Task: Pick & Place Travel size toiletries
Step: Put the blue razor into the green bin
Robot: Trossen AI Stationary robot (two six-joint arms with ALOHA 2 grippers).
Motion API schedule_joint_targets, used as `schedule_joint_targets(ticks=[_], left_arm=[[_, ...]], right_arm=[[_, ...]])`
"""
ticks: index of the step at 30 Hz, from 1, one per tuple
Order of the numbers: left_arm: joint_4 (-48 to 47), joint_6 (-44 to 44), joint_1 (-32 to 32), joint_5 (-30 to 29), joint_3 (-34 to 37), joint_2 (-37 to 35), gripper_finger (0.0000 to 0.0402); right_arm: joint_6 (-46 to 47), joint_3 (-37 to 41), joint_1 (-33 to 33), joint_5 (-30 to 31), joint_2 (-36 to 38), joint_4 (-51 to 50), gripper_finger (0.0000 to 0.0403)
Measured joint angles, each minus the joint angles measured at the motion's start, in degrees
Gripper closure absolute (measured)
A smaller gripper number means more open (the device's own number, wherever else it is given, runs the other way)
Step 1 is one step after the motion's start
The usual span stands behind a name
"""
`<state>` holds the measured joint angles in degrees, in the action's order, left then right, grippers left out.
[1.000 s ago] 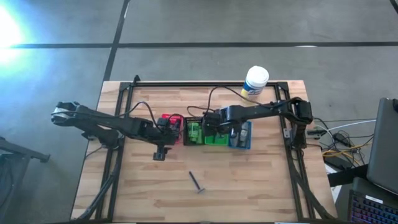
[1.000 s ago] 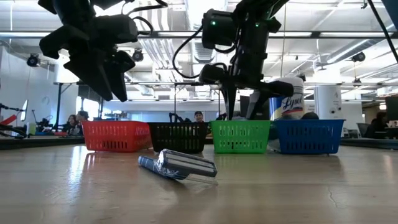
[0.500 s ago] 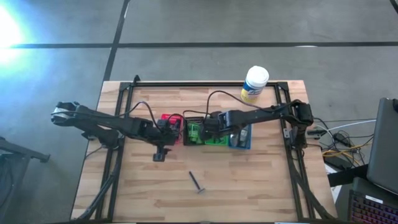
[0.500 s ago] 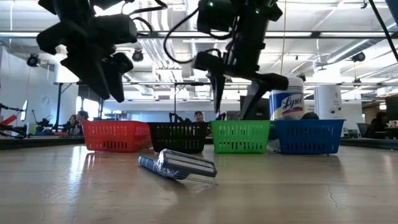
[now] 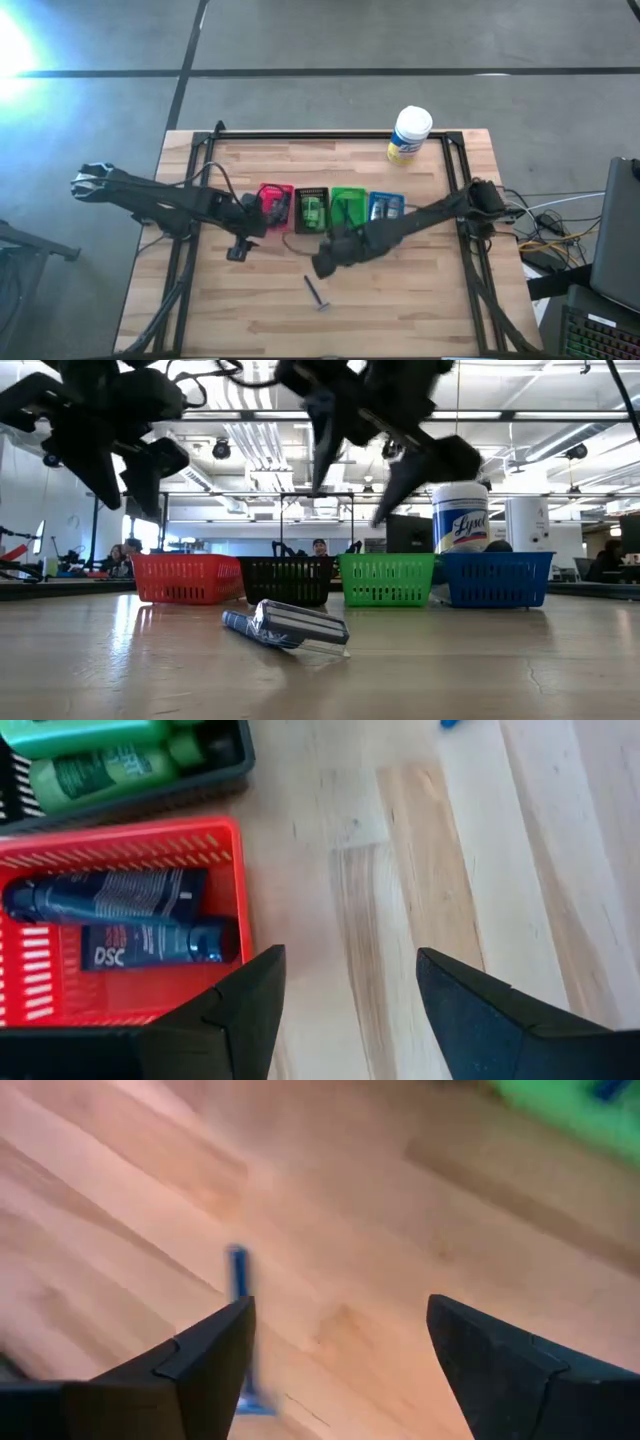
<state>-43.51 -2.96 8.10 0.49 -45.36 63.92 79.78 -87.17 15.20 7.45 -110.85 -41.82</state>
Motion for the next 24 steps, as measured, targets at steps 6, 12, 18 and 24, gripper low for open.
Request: schedule_joint_targets(ticks=[6, 12, 18, 24], left_arm=[[8.29, -1.81, 0.58, 11.27, 4.93, -3.12, 0.0172], [14.68, -4.53, 3.01, 14.47, 8.73, -3.62, 0.0172], [10.18, -2.79, 3.21, 10.79, 9.0, -5.16, 0.0172], [6.56, -2.52, 3.21, 10.05, 9.0, -6.35, 0.0172]], right_arm=[[0.06, -2.87, 3.34, 0.46, -4.52, -1.98, 0.0127], [4.62, -3.51, 5.49, 1.61, -5.03, 2.84, 0.0132], [1.22, -7.59, 6.23, -0.6, -12.46, 5.39, 0.0123], [-6.33, -22.42, 6.19, -0.36, -21.79, -5.47, 0.012]])
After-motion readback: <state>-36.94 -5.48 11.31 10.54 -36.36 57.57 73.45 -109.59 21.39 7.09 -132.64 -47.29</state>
